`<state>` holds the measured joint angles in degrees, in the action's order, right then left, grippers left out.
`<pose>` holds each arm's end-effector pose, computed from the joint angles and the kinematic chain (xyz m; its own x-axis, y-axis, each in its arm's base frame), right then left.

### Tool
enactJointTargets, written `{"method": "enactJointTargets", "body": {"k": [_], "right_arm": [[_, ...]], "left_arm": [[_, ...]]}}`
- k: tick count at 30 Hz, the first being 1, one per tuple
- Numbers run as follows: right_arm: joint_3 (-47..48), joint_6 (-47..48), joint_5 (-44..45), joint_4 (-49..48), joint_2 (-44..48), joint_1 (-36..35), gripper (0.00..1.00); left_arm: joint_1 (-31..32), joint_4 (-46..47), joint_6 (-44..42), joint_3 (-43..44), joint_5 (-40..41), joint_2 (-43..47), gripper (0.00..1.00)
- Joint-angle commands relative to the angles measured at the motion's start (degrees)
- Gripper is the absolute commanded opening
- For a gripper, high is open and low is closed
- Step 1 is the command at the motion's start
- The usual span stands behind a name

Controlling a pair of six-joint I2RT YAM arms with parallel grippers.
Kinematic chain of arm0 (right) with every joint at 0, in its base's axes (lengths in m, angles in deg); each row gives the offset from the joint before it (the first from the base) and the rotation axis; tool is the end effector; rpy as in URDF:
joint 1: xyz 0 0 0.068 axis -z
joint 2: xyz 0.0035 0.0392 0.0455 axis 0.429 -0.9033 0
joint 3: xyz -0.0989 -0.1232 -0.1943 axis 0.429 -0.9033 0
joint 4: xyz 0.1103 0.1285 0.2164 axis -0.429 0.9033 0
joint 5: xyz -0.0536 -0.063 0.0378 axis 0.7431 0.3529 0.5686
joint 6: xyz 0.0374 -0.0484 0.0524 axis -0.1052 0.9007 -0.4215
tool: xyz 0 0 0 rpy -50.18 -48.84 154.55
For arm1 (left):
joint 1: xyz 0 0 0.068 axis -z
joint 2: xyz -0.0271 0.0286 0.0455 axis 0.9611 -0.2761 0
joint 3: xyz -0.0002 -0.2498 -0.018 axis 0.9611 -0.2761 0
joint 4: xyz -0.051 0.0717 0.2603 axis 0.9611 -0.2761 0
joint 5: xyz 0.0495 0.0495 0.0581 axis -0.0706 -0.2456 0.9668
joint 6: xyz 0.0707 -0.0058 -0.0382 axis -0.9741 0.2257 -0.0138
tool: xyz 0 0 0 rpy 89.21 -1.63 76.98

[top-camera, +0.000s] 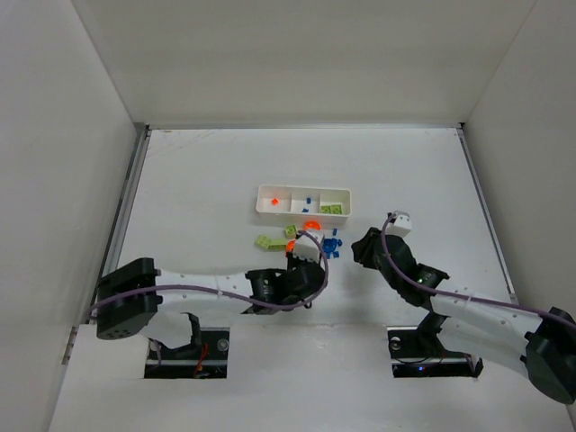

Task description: Sort the legos into containers by color

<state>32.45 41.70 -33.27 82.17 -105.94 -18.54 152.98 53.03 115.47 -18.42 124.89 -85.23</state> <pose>0.1945 0.1451 0.1464 -0.5131 0.3630 -0.7778 -0.0032 0.9053 0.4247 0.1044 -0.3125 0.1611 -0.5109 0.0492 -0.8582 0.4605 0.8587 -0.2249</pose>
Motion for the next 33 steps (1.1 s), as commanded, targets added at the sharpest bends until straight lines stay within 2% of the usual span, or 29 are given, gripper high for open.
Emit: {"method": "enactJointTargets", "body": {"k": [1, 5, 9, 15, 20, 23, 29, 33], "right_arm": [[0.1, -0.3, 0.2, -2.0, -0.7, 0.0, 0.42], [0.6, -0.7, 0.1, -2.9, -2.1, -0.9, 0.42], [1.5, -0.8, 0.6, -3.8, -4.9, -3.0, 0.42], [3.1, -1.0, 1.3, -5.1, -9.3, -5.1, 0.41], [4.6, -1.2, 1.9, -5.6, -13.2, -5.2, 0.44], [5.3, -1.2, 2.4, -5.9, -14.7, -5.8, 0.44], [7.1, -0.4, 2.8, -6.1, -17.4, -6.3, 0.44], [8.7, 0.0, 2.7, -6.2, -20.3, -6.3, 0.46]], "left_arm": [[-6.1, -0.5, -5.0, 1.3, -1.6, 4.8, 0.19], [-17.7, 0.5, -8.2, 4.6, -6.8, 6.0, 0.19], [-28.2, 2.4, -10.6, 8.8, -11.8, 2.0, 0.19], [-37.6, 4.7, -12.3, 14.1, -15.2, -6.9, 0.19], [-41.3, 5.8, -12.7, 16.4, -15.7, -13.5, 0.21], [-41.9, 7.1, -12.5, 16.7, -15.6, -15.5, 0.26], [-42.0, 8.1, -11.6, 15.8, -15.5, -14.9, 0.43], [-41.1, 8.7, -11.0, 12.2, -15.1, -10.6, 0.45]]}}
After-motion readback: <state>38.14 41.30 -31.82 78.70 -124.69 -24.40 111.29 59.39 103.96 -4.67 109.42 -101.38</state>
